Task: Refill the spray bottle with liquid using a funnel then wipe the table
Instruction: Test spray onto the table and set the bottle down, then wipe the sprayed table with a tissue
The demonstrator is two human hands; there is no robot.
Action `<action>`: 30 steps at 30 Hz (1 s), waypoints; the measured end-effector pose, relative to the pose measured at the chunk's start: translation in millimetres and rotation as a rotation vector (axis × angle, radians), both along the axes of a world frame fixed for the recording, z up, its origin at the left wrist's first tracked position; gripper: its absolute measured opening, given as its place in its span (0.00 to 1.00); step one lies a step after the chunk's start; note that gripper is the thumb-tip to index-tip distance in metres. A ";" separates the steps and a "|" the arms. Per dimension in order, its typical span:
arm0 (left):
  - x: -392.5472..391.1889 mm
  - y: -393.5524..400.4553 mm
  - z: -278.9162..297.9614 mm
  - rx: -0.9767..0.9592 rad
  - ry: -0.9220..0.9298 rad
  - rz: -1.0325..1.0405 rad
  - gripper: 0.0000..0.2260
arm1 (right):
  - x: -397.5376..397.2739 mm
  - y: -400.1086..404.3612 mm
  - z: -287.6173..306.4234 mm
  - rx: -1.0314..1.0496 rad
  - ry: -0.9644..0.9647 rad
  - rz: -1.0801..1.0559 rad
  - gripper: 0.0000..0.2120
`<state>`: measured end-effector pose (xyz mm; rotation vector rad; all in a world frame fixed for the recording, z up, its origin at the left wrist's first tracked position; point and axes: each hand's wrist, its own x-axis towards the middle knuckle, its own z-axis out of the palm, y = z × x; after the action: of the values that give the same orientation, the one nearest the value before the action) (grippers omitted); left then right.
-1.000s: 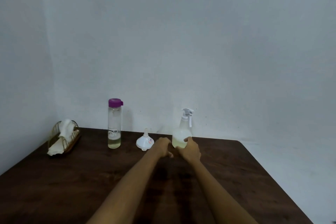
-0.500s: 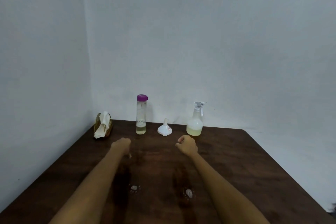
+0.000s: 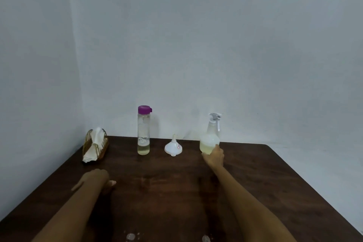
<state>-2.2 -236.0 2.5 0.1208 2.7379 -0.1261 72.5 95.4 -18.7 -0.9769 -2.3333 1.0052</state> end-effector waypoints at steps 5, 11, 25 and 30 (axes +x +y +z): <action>-29.8 43.0 0.2 -0.055 -0.075 0.045 0.36 | -42.2 42.3 -13.2 -0.008 0.029 0.050 0.39; -52.5 60.1 -6.6 -0.112 -0.095 0.070 0.39 | -74.1 67.3 -25.5 0.004 0.159 -0.005 0.39; -42.9 56.8 -2.1 -0.098 -0.140 0.180 0.42 | -73.3 39.6 -30.4 -0.035 0.133 -0.248 0.37; -27.7 38.2 -1.4 0.021 -0.123 0.206 0.47 | -55.6 -8.3 -23.8 0.054 0.308 -0.218 0.29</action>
<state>-29.8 -197.8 1.1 -0.1436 2.6098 -0.0313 16.9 87.1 -42.5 -0.9563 -1.9471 0.9267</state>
